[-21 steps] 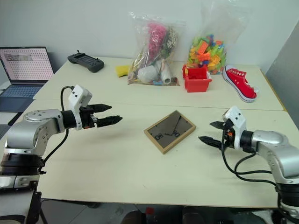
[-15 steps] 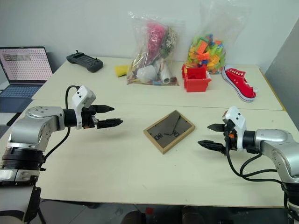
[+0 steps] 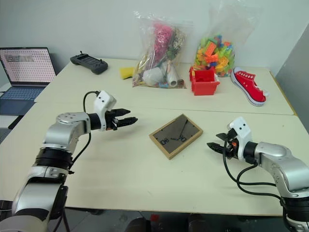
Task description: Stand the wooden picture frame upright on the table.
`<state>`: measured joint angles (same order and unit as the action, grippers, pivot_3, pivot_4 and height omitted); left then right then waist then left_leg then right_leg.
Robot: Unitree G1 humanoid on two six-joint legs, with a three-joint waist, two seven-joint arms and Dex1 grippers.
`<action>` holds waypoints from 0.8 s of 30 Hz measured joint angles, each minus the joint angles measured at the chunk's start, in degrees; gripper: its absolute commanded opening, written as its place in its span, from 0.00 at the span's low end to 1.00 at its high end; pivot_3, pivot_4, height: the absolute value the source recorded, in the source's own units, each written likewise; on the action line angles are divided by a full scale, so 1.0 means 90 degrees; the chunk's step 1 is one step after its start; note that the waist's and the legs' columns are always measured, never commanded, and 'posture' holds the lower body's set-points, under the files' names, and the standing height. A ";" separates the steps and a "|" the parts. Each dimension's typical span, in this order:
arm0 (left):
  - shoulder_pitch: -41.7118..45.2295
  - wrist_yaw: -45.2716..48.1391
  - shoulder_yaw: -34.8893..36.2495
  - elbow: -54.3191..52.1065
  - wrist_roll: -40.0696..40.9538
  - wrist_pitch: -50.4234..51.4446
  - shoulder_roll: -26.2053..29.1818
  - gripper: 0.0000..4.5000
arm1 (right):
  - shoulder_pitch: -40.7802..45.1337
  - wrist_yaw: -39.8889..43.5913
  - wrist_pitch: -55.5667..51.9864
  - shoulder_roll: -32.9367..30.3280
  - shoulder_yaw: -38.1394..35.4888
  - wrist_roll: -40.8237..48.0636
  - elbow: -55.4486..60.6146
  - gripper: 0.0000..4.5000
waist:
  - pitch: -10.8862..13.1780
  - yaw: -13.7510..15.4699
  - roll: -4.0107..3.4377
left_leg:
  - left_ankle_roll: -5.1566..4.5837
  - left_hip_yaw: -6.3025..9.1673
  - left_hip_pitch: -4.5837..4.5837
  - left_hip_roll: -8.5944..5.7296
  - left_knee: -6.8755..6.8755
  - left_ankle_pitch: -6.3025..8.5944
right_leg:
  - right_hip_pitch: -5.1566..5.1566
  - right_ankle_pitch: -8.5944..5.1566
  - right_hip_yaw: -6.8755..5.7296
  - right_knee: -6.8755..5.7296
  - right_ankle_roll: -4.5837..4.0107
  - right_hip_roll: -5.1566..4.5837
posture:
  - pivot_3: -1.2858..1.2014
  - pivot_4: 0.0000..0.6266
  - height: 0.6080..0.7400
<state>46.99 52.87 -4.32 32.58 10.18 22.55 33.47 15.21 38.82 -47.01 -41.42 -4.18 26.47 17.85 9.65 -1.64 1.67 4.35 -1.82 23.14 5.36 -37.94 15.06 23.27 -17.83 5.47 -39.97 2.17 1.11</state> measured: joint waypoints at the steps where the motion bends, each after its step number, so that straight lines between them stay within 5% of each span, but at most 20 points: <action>1: 0.0082 -0.0042 -0.0038 0.0165 -0.0059 -0.0026 -0.0151 0.44 | 0.0028 -0.0120 -0.0003 0.0100 0.0113 -0.0087 -0.0016 0.42 | 0.0000 -0.0001 0.0000 | 0.0000 0.0000 -0.0001 0.0000 0.0000 0.0000 | 0.0000 0.0000 0.0000 -0.0001 0.0000 0.0000 | 0.52 0.24 1.00; 8: 0.0336 0.0043 -0.0424 0.0744 -0.0435 -0.0211 -0.0687 0.06 | 0.0445 -0.0740 0.0010 0.0957 0.0740 -0.0545 -0.0377 0.00 | 0.0000 -0.0020 0.0000 | 0.0001 -0.0001 -0.0001 0.0002 0.0000 -0.0001 | 0.0002 0.0000 0.0002 -0.0003 0.0000 0.0004 | 0.52 0.24 1.00; 16: 0.0329 0.0348 -0.0635 0.0912 -0.0668 -0.0302 -0.1031 0.00 | 0.1119 -0.1031 0.0372 0.1600 0.1094 -0.1095 -0.1484 0.00 | 0.0000 -0.0010 0.0000 | 0.0002 -0.0001 0.0000 0.0001 0.0001 -0.0001 | 0.0002 0.0000 0.0001 -0.0002 -0.0001 0.0003 | 0.52 0.24 1.00; 24: -0.0603 0.1225 -0.0975 -0.1158 -0.0616 0.0559 -0.0554 0.00 | 0.1528 -0.1040 0.0554 0.2038 0.1143 -0.1321 -0.1985 0.00 | 0.0000 -0.0041 -0.0003 | 0.0003 -0.0002 -0.0004 0.0012 0.0004 -0.0002 | 0.0005 0.0000 0.0002 -0.0010 -0.0002 0.0010 | 0.52 0.24 1.00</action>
<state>41.56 63.89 -13.10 22.15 4.64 27.59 28.48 28.97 29.46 -42.03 -23.07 6.11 14.58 -0.02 9.64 -2.01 1.64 4.38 -1.83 23.10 5.46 -37.91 15.04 23.31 -17.83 5.49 -40.06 2.15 1.19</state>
